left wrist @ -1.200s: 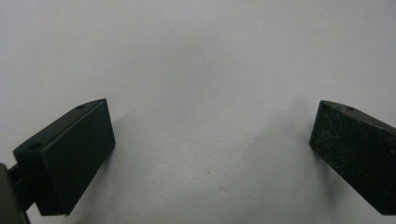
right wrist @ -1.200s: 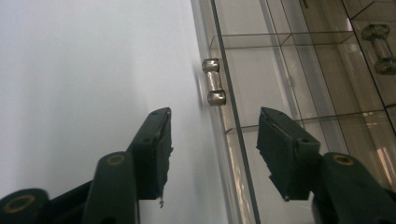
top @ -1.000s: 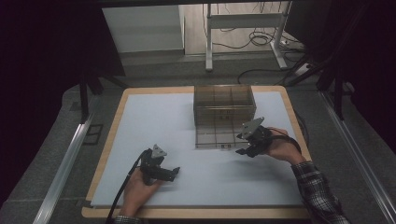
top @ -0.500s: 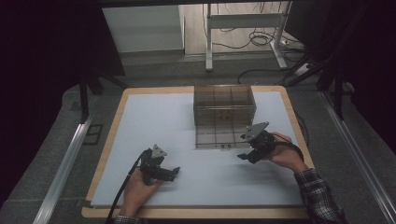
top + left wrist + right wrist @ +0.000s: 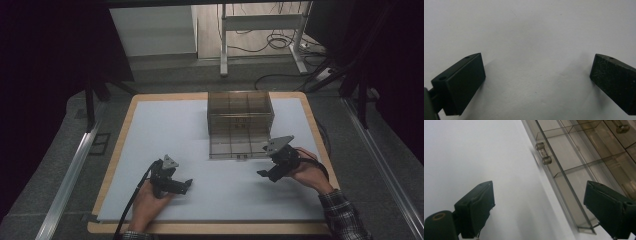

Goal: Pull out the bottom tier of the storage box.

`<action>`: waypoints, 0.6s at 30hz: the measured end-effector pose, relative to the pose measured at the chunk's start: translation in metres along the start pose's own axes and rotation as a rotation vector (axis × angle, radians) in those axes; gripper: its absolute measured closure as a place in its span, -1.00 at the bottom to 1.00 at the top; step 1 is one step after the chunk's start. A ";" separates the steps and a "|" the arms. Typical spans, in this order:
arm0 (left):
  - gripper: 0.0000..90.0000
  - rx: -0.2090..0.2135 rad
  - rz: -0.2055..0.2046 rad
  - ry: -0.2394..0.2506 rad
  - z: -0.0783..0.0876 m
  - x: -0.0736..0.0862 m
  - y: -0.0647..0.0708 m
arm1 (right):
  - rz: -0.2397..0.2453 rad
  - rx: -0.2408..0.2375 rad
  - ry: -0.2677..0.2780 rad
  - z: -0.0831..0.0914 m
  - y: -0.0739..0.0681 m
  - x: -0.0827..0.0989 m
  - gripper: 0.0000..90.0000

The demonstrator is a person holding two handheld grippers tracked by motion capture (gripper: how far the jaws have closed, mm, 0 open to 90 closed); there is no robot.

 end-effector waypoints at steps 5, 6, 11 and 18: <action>-1.00 0.000 0.000 0.000 0.000 0.000 0.000 | -0.011 0.010 0.000 0.000 -0.008 0.004 -0.86; -1.00 0.000 0.000 0.000 0.000 0.000 0.000 | -0.011 0.010 0.000 0.000 -0.008 0.004 -0.86; -1.00 0.000 0.000 0.000 0.000 0.000 0.000 | -0.030 0.004 0.018 -0.002 -0.016 0.008 -0.91; -1.00 0.000 0.000 0.000 0.000 0.000 0.000 | -0.037 0.005 0.043 -0.003 -0.025 0.010 -0.93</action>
Point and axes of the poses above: each handheld gripper's, and its own axes: z roughly backward along the jaws, x roughly out of its underside, y roughly to its right, the point moved 1 cm from there along -z, roughly forward along the jaws, and after that the axes turned 1 degree about -x, right-handed, at the moved point
